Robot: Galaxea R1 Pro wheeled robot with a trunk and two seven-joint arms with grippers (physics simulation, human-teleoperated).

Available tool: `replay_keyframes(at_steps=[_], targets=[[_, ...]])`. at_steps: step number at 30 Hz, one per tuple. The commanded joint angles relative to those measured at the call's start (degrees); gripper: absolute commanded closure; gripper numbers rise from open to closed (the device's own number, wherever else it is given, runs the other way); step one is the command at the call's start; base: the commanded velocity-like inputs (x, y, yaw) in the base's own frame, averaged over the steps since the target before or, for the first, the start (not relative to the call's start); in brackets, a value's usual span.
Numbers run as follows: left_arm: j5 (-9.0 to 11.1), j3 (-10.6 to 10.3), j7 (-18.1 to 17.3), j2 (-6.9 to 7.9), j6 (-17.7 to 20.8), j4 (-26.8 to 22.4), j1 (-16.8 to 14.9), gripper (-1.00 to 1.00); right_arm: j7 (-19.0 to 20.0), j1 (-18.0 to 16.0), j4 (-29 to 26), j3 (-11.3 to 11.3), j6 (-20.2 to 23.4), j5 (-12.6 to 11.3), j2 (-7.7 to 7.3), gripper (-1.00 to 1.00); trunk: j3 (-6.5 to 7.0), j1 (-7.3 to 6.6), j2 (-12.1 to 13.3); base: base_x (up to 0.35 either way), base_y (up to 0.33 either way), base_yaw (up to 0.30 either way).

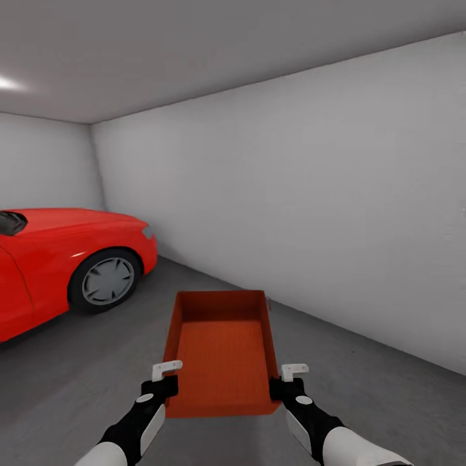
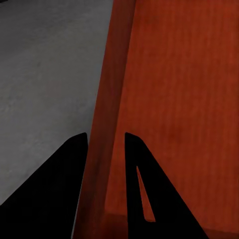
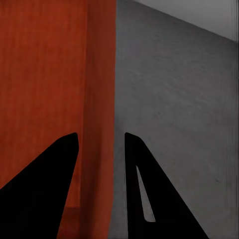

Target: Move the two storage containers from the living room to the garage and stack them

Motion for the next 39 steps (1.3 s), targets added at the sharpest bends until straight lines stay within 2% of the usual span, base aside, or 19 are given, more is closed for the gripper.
replay_keyframes(at_steps=[1,39], targets=[[-0.53,0.86,0.55,0.86,-0.41,-0.29,-0.04,1.0,-0.45,-0.02,0.25,-0.57,-0.23,-0.56,-0.68,1.0,-0.02,0.05,-0.04,0.32,0.0,-0.242],[-0.53,0.87,0.55,0.86,-0.41,-0.29,-0.02,1.0,-0.45,0.01,0.26,-0.57,-0.23,-0.56,-0.68,1.0,-0.02,0.05,-0.04,0.32,0.0,-0.242]])
